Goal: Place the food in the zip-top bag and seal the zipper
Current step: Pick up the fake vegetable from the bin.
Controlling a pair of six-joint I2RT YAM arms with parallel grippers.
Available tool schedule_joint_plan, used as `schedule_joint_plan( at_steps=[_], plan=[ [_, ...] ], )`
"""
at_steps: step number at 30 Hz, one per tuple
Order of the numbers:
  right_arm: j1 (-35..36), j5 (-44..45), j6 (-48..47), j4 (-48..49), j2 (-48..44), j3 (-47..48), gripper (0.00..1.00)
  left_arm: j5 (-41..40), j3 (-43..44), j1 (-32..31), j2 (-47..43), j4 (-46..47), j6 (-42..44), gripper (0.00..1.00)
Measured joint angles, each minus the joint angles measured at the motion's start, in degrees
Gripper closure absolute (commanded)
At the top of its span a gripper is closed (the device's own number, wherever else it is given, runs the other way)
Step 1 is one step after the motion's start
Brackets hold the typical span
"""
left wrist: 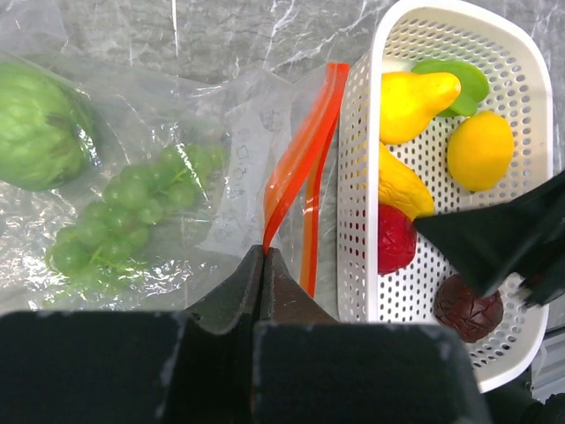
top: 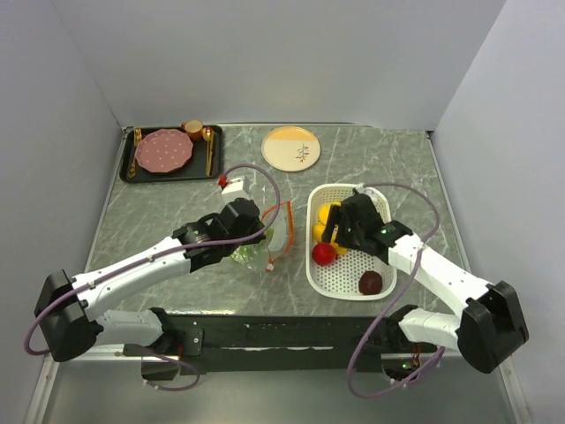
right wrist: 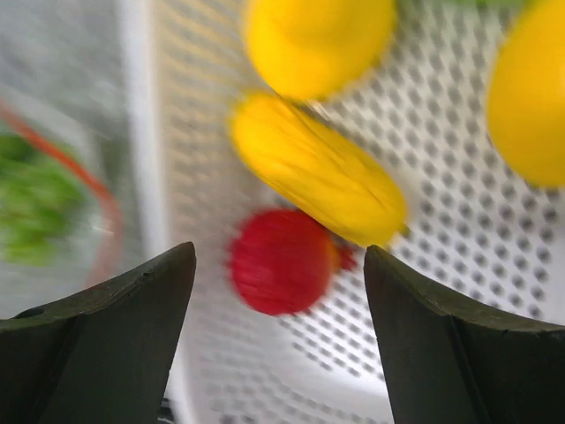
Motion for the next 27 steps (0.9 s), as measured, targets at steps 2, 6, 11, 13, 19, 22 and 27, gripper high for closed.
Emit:
schedule_joint_plan(
  at_steps=[2, 6, 11, 13, 19, 22, 27],
  plan=[
    [-0.07, -1.14, -1.05, -1.2, 0.68, -2.49, 0.16, 0.2, 0.02, 0.02, 0.37, 0.0, 0.07, 0.99],
    [-0.07, -4.2, -1.86, -1.27, 0.48, -4.2, 0.16, 0.66, 0.02, 0.04, 0.72, 0.02, 0.24, 0.99],
    [-0.07, -6.14, -1.86, 0.37, 1.38, -4.2, 0.16, 1.4, 0.09, 0.04, 0.85, 0.0, 0.28, 0.99],
    [-0.07, -6.97, -1.86, 1.14, 2.78, -4.2, 0.16, 1.66, 0.39, 0.04, 0.96, 0.0, 0.35, 0.99],
    [-0.07, -10.16, -1.77, 2.91, 6.03, -4.2, 0.17, 1.62, 0.7, 0.04, 0.96, -0.24, 0.46, 0.99],
    [-0.07, -10.25, -1.81, 3.89, 6.62, -4.2, 0.25, 1.62, 0.7, 0.04, 0.94, -0.24, 0.44, 0.99],
    [-0.07, -10.21, -2.19, 4.63, 9.79, -2.56, 0.45, 1.62, 0.7, 0.04, 0.94, -0.22, 0.42, 0.99]
  ],
)
